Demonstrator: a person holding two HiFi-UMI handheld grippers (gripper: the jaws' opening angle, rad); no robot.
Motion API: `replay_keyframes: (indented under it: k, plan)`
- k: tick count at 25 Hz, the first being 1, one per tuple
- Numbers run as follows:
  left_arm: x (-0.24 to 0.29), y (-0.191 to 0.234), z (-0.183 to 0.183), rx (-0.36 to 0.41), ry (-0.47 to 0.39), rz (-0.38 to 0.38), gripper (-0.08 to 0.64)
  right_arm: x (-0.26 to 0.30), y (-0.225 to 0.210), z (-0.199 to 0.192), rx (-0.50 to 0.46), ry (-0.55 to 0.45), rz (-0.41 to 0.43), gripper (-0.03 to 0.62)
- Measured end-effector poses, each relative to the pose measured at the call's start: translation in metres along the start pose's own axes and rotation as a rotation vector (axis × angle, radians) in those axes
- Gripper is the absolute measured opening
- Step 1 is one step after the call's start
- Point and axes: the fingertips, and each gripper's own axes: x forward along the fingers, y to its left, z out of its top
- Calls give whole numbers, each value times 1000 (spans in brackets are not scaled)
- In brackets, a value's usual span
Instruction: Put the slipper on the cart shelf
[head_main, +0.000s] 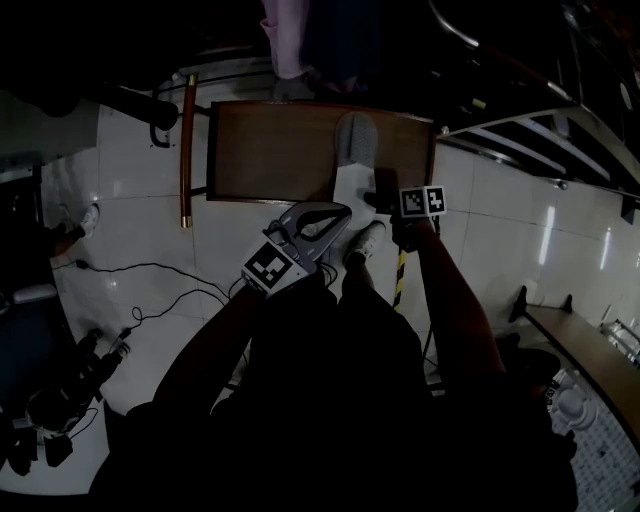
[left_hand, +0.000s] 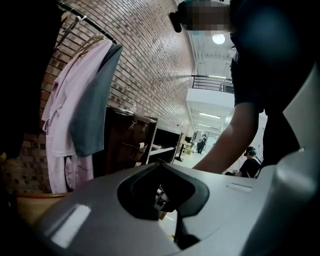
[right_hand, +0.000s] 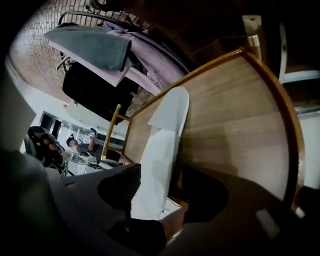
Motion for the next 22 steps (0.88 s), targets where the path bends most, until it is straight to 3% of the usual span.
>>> replay_keyframes:
  k: [14,15,17,22]
  plan:
    - [-4,25,-13,-54,16,35,0,32,-5,-9,91,132,13,240]
    - [-4,26,-13,-56,16,38,0,32,-6,-9,98,134,13,230]
    - [-7,27,-16,-59,19,43,0,32,-6,-10,106,131,24,152]
    - [-10,29,-18,-61,27,50,0,33,14,-2,132,52,109,80]
